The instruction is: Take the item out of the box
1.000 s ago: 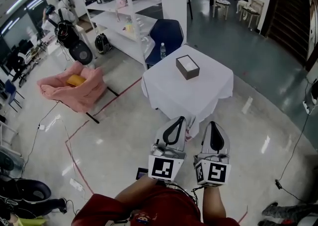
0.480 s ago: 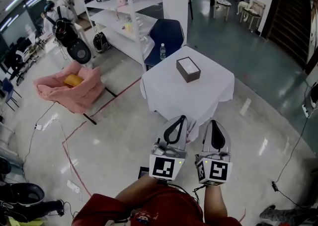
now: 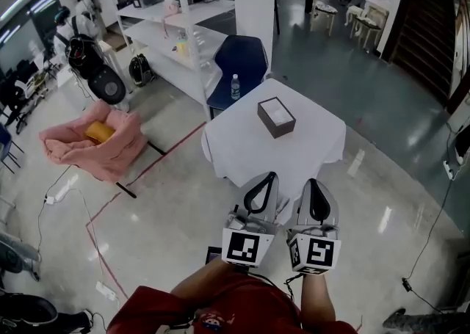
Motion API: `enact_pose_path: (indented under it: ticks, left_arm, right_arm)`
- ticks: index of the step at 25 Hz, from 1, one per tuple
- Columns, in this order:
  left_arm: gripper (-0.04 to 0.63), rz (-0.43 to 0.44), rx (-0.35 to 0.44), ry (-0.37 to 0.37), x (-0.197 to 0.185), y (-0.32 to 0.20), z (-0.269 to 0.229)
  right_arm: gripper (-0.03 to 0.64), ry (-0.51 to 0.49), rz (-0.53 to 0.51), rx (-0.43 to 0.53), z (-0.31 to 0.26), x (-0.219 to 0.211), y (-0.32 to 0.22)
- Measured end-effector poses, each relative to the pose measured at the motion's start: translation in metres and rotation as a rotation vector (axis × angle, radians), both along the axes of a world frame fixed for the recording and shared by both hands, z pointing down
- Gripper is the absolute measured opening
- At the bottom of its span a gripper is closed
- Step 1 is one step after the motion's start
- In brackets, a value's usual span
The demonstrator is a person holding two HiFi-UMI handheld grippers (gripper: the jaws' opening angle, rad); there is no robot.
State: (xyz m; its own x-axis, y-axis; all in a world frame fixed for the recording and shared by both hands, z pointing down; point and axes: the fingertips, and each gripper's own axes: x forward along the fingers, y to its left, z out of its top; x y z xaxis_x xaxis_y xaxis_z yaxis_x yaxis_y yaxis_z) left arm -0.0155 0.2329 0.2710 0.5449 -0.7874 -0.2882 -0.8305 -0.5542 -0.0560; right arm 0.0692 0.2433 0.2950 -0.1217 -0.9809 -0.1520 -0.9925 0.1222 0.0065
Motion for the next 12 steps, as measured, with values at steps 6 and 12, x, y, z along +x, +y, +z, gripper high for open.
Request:
enact_pose_path:
  ticks: [6,12]
  left_arm:
    - [0.003,0.025,0.005,0.012,-0.006,-0.071,0.0]
    - [0.003,0.04,-0.012,0.028,-0.022,-0.137,-0.006]
  right_arm:
    - [0.002,0.029,0.018,-0.052,0.008,-0.01,-0.068]
    - [0.002,0.06,0.024,-0.081,0.006,-0.028,-0.131]
